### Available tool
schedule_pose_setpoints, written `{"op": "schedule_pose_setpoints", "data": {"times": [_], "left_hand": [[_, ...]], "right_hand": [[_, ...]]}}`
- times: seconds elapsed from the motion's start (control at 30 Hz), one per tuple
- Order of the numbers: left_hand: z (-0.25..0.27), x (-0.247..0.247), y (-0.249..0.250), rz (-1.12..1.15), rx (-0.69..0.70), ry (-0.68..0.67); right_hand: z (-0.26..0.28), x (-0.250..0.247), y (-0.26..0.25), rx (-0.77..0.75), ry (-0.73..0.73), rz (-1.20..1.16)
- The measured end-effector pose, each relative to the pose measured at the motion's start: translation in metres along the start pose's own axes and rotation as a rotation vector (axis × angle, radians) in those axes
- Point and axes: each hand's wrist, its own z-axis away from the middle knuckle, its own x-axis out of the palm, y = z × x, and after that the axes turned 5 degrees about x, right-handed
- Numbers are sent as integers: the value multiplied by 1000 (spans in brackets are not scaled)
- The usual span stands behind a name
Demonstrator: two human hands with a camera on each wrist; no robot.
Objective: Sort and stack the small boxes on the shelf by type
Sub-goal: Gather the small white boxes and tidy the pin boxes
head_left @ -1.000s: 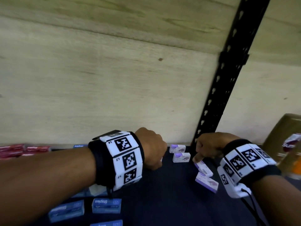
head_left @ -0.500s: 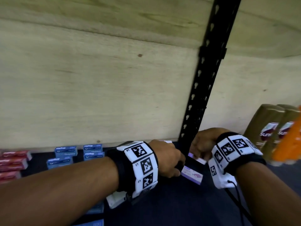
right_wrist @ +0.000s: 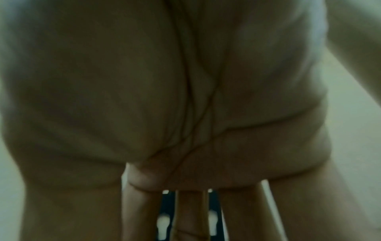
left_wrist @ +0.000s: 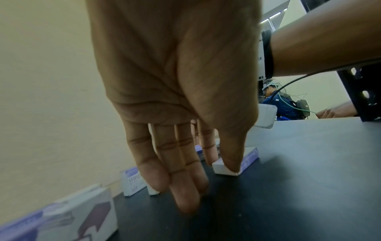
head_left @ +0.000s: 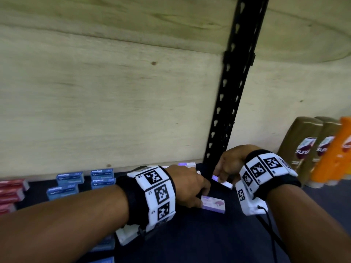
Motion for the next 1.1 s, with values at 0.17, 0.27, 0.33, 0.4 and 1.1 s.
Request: {"op": "schedule_pose_setpoints", "data": {"times": [0.17, 0.27, 0.33, 0.4, 1.1], "left_hand": [[20, -3, -9, 13, -54, -106], [34, -1, -15, 13, -89, -182], [41, 2, -20, 37, -126, -217], [45, 4, -24, 84, -152, -223], [62, 0, -21, 112, -196, -131]], "right_hand": [[-6, -2, -4, 7, -91, -174], [-8, 2, -7, -4, -93, -205], [-6, 2, -8, -7, -100, -224], [-1, 2, -9, -1, -103, -218], [6, 15, -12, -35, -56, -341]]}}
